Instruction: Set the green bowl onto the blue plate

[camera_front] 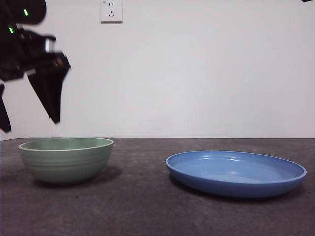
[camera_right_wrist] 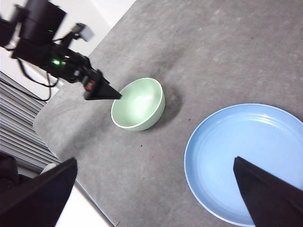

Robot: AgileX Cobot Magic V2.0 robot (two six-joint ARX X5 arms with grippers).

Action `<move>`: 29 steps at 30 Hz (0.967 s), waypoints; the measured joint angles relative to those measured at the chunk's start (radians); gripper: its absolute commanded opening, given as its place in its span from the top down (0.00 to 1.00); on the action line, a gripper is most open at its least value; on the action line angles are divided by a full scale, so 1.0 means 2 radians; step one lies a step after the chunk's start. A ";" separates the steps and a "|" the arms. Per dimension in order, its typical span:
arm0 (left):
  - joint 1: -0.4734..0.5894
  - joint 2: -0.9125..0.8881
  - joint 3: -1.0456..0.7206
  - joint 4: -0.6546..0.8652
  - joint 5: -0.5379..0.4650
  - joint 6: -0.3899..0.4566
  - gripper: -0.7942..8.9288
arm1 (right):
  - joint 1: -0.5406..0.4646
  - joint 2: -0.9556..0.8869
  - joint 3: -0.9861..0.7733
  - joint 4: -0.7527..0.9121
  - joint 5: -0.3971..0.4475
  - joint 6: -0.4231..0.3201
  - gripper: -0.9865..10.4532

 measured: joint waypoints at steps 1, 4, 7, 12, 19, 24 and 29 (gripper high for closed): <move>0.000 0.009 0.000 0.004 0.000 0.000 0.31 | 0.000 0.000 0.000 0.000 0.000 0.000 0.37; 0.000 0.037 0.000 0.013 -0.006 0.000 0.31 | 0.000 0.000 0.000 0.000 0.000 0.000 0.37; 0.001 0.060 0.000 0.020 -0.014 -0.001 0.32 | 0.000 0.000 0.000 0.000 0.000 0.000 0.37; 0.002 0.075 0.000 0.025 -0.015 -0.001 0.51 | 0.000 0.000 0.000 0.000 0.000 0.000 0.37; 0.002 0.076 0.000 0.026 -0.015 -0.001 0.83 | 0.000 0.000 0.000 0.000 0.000 0.000 0.37; 0.002 0.076 0.000 0.029 -0.015 -0.002 0.90 | 0.000 0.000 0.000 0.000 0.000 0.000 0.37; 0.002 0.076 0.001 0.031 -0.015 -0.002 0.90 | 0.000 0.000 0.000 0.000 0.000 0.000 0.37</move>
